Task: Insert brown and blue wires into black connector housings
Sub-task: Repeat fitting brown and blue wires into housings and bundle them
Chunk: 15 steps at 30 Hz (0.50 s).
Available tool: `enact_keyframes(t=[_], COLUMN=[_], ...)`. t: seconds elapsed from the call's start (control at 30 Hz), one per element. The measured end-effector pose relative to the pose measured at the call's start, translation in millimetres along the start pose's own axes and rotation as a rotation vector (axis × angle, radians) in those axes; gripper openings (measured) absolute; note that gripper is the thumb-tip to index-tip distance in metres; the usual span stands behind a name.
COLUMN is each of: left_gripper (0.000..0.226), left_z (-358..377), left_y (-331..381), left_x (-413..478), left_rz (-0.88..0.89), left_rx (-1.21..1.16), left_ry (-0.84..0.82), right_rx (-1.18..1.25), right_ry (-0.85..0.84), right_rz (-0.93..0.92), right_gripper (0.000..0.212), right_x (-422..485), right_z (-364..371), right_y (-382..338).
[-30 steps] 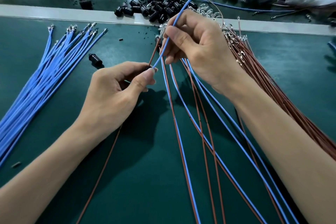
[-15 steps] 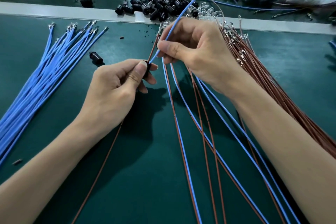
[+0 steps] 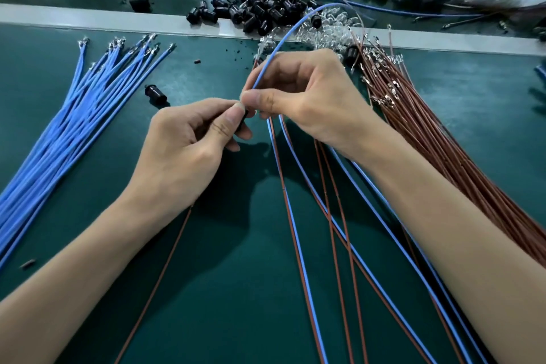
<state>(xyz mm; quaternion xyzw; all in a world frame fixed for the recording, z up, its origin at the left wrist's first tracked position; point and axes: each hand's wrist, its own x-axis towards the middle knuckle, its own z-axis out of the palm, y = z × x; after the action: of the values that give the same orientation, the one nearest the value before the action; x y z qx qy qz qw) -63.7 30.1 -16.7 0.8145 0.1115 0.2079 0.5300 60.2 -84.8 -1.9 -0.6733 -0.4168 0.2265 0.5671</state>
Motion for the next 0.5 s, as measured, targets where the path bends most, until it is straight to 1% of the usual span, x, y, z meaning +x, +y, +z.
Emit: enact_keyframes(t=[0.07,0.13,0.2,0.27,0.33,0.37,0.47,0.5], left_gripper=[0.021,0.019,0.015,0.013,0.013,0.012,0.012,0.012], left_z=[0.2,0.9,0.9,0.9,0.8,0.6,0.4,0.2], left_y=[-0.2,-0.2,0.5,1.2,1.8,2.4,3.5,3.7], left_x=[0.2,0.4,0.2,-0.2,-0.6,-0.7,-1.0,-1.2], left_rz=[0.003,-0.008,-0.03,-0.045,-0.05,-0.051,-0.048,-0.051], left_rx=[0.002,-0.017,-0.048,-0.061,-0.061,-0.062,-0.054,-0.052], left_ry=[-0.001,0.004,0.017,0.018,0.011,0.008,0.003,0.006], right_rx=[-0.041,-0.014,0.085,0.243,0.315,0.274,0.018,0.004], right_ry=[-0.024,-0.013,0.078,0.19,0.229,0.213,0.087,0.073], right_rz=[0.015,0.03,0.04,0.029,0.009,-0.002,0.007,0.019], right_gripper=[0.004,0.005,0.016,0.023,0.025,0.025,0.017,0.014], right_x=[0.1,-0.3,-0.1,1.2,1.9,1.7,-0.3,-0.6], right_z=[-2.5,-4.4,-5.6,-6.4,-6.3,-6.2,-4.2,-4.0], right_y=[-1.0,-1.9,-3.6,-5.9,-6.9,-6.6,-5.3,-5.2])
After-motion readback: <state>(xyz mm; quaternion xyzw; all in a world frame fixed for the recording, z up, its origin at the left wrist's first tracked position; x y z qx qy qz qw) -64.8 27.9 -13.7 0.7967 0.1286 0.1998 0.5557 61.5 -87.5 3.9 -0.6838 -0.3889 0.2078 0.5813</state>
